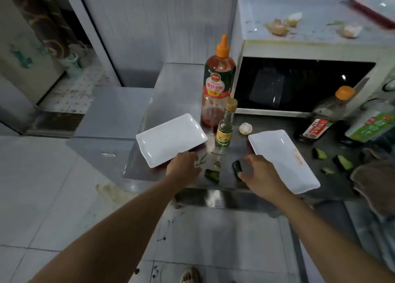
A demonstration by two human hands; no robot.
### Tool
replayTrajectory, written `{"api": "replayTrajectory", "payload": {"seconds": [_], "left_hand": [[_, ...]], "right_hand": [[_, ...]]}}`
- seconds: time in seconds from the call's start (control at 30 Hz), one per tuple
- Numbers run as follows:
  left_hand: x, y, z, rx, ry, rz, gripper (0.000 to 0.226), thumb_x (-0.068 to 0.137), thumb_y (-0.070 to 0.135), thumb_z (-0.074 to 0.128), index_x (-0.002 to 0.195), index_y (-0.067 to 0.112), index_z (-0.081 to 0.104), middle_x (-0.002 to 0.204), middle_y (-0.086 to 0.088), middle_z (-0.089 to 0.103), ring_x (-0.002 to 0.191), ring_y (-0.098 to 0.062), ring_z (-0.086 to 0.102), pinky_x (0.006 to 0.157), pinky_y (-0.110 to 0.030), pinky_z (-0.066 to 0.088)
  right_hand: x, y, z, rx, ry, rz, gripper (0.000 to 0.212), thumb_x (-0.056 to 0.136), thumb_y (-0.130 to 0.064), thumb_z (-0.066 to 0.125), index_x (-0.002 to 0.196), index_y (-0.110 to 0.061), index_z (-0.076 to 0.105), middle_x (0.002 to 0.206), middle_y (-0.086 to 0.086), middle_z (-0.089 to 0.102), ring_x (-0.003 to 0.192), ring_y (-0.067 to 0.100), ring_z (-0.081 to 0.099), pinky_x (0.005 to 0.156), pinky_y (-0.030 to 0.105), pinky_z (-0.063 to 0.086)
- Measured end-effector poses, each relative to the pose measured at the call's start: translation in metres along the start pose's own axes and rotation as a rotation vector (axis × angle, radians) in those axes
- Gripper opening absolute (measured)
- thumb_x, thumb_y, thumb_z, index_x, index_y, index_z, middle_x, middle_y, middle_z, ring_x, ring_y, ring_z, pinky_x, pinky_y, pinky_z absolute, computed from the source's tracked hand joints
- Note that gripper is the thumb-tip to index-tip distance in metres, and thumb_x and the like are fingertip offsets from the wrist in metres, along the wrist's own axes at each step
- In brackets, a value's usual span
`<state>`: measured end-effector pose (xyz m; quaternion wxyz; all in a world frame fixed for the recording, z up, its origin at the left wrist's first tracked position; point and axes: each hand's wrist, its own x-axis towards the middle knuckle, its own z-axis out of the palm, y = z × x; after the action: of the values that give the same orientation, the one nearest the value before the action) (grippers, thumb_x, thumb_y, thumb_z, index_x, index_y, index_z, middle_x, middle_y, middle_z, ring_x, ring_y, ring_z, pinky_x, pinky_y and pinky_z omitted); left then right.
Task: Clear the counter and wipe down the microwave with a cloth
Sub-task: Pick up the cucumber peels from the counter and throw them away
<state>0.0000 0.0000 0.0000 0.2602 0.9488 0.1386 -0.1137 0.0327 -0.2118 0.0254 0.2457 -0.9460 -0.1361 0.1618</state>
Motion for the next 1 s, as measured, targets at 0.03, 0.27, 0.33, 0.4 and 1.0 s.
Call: {"api": "replayTrajectory", "payload": {"seconds": [0.03,0.27,0.33,0.4,1.0], "left_hand": [[0.006,0.001,0.003,0.01,-0.003,-0.013,0.034,0.086,0.029,0.065,0.117,0.016,0.061,0.119,-0.004,0.062,0.107,-0.021,0.059,0.093,-0.034,0.049],[0.03,0.002,0.024,0.126,0.084,-0.05,0.027,0.083,0.033,0.067,0.097,0.01,0.063,0.096,-0.008,0.06,0.09,-0.025,0.059,0.078,-0.039,0.054],[0.034,0.003,0.028,0.133,0.103,-0.053,0.024,0.082,0.031,0.068,0.093,0.011,0.062,0.093,-0.008,0.059,0.088,-0.026,0.057,0.071,-0.036,0.051],[0.036,0.005,0.031,0.127,0.101,-0.057,0.019,0.082,0.026,0.067,0.091,0.011,0.061,0.092,-0.008,0.059,0.087,-0.027,0.057,0.067,-0.035,0.048],[0.058,0.036,0.03,-0.015,0.104,0.088,0.006,0.085,0.015,0.062,0.086,0.021,0.062,0.099,-0.002,0.064,0.087,-0.023,0.06,0.076,-0.038,0.054]], "right_hand": [[0.004,0.002,0.003,0.011,0.011,0.009,0.036,0.085,-0.025,0.067,0.116,-0.012,0.055,0.12,0.007,0.058,0.106,0.023,0.055,0.086,0.029,0.043],[0.024,0.013,0.017,0.004,0.088,-0.024,0.038,0.085,-0.024,0.067,0.119,-0.013,0.056,0.121,0.004,0.058,0.11,0.02,0.055,0.087,0.022,0.038],[0.029,0.017,0.02,0.007,0.104,-0.023,0.039,0.085,-0.024,0.067,0.12,-0.013,0.055,0.123,0.003,0.058,0.111,0.019,0.054,0.087,0.02,0.036],[0.032,0.02,0.023,0.01,0.103,-0.027,0.04,0.085,-0.026,0.066,0.121,-0.014,0.054,0.124,0.003,0.057,0.112,0.018,0.053,0.088,0.02,0.035],[0.041,0.042,0.013,0.128,0.123,-0.062,0.035,0.087,-0.023,0.063,0.119,-0.012,0.055,0.118,0.005,0.059,0.104,0.019,0.056,0.088,0.025,0.044]]}}
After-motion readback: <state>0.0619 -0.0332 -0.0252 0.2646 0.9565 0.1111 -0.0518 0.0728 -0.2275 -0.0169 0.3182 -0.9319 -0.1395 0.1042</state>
